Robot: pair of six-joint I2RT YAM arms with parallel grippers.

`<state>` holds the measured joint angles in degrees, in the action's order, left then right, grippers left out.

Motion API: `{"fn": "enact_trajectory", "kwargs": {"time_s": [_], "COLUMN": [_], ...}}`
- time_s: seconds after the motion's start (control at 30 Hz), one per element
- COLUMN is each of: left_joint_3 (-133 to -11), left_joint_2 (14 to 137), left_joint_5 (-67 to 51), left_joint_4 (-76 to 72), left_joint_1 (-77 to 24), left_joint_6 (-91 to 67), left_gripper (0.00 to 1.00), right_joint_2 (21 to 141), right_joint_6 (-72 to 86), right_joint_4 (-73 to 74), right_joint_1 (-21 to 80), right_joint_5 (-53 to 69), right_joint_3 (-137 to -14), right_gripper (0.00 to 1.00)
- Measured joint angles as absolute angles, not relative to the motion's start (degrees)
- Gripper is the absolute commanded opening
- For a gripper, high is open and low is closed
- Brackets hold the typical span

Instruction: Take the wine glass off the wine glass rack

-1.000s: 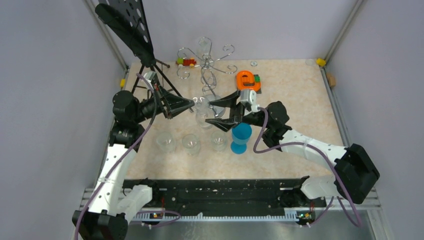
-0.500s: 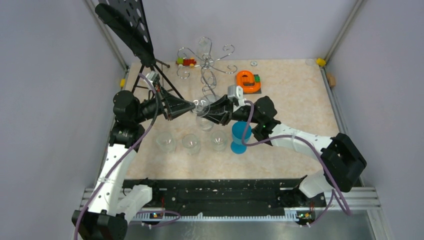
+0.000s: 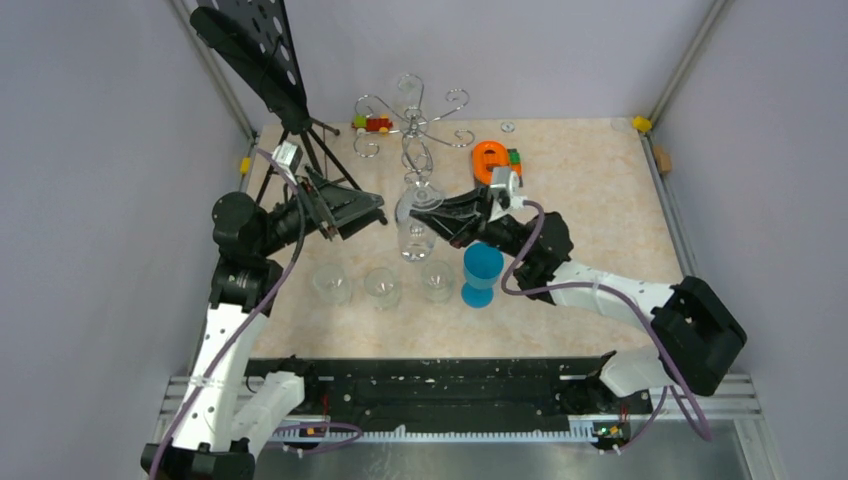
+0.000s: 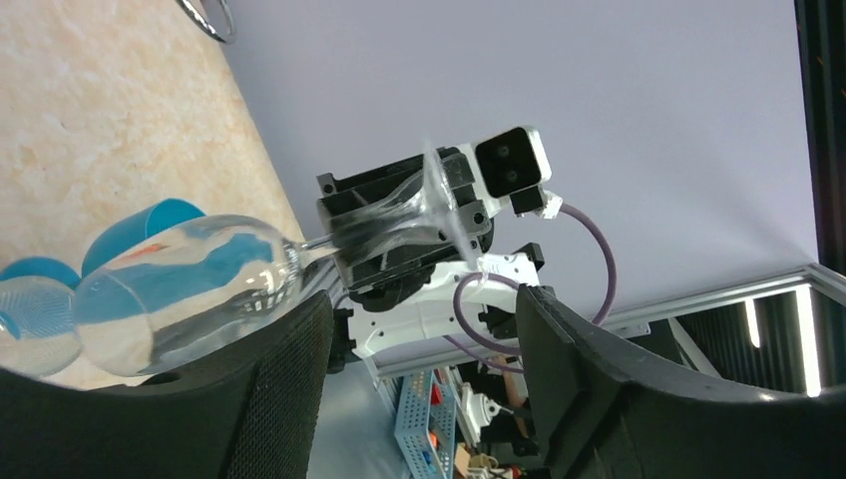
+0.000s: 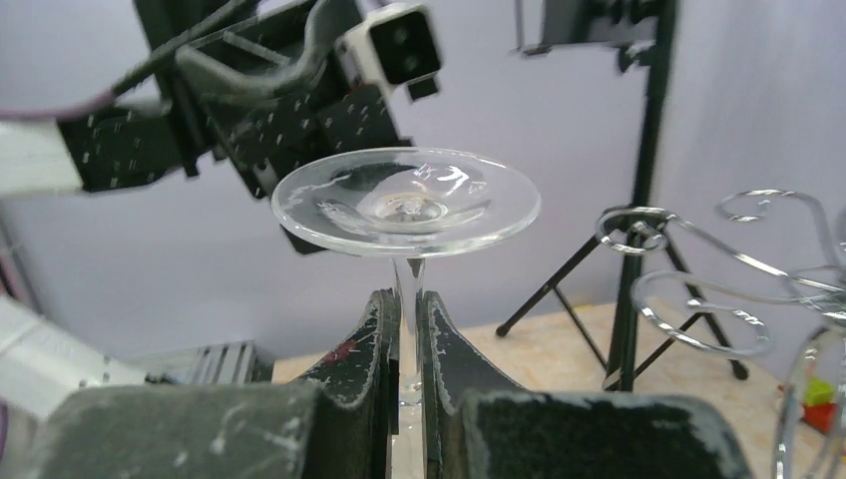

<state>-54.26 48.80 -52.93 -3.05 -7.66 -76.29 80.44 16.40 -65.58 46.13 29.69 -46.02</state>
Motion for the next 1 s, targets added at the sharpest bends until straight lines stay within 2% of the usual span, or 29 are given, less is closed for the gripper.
{"fn": "enact_trajectory", "kwargs": {"time_s": [0.27,0.47,0.63,1.0], "left_joint_3": [-54.19,-48.53,-48.14,-47.81], "left_joint_2": [46.24,48.38,53.43,54.28], "left_joint_5": [-45.54,-45.47,-45.65,-45.06], "left_joint_4": [-2.92,-17.74,-24.95,-35.90], "left_joint_1": [-7.88,-12.60,-18.24,-20.34], "left_joint_6": [-75.33,-85.32,-90.37,-96.01], "left_gripper": [0.75,0.76,0.74,0.68], "right_joint_2": [72.53,70.30,71.48,71.66], "right_joint_6": [25.06,33.34,37.34,39.70], "right_joint_4": [-78.78,-85.01,-85.43,-87.42], "right_joint_1": [46.39,46.39,46.72,46.89], "right_joint_5": [11.53,1.04,-3.03,-5.69], "right_joint_3": [-40.49,-40.38,-40.38,-40.40], "right_gripper": [0.00,0.00,0.00,0.00]}}
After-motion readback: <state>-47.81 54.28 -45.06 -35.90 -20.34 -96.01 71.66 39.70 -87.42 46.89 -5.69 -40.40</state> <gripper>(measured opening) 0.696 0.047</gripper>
